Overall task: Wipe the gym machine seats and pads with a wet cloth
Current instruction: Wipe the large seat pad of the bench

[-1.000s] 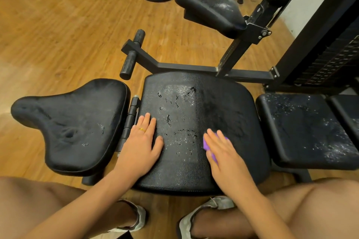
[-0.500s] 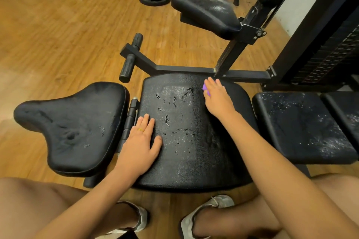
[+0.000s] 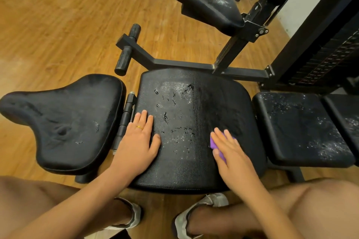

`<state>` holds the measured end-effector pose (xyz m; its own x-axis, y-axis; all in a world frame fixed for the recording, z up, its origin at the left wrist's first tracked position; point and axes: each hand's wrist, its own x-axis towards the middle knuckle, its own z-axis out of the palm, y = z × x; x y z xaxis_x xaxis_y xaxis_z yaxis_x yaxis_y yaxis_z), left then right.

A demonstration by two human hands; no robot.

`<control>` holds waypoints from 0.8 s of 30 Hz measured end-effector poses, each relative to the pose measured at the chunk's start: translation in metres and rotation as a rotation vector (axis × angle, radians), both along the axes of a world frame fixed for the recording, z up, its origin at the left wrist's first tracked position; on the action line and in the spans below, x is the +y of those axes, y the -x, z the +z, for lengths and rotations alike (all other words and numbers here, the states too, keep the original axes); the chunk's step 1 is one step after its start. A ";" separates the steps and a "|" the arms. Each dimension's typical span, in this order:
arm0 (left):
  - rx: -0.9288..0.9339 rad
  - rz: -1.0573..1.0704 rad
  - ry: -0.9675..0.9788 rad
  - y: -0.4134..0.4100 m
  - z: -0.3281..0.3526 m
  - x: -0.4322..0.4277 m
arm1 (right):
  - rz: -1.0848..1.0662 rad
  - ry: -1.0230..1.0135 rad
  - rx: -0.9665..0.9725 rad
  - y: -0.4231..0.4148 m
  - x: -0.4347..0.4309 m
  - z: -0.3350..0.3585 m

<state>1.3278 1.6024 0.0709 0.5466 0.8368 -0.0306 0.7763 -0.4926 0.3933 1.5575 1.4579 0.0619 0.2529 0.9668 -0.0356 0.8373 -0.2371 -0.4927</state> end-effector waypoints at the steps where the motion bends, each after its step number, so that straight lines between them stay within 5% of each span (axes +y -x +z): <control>1: 0.000 -0.001 0.001 -0.001 0.000 0.000 | 0.015 -0.014 -0.006 -0.007 0.016 -0.001; 12: 0.000 0.005 0.009 0.002 -0.002 0.001 | -0.081 -0.046 -0.169 -0.044 0.215 0.016; 24: 0.002 -0.009 -0.028 0.002 -0.007 0.005 | 0.066 -0.076 -0.086 0.004 0.091 0.002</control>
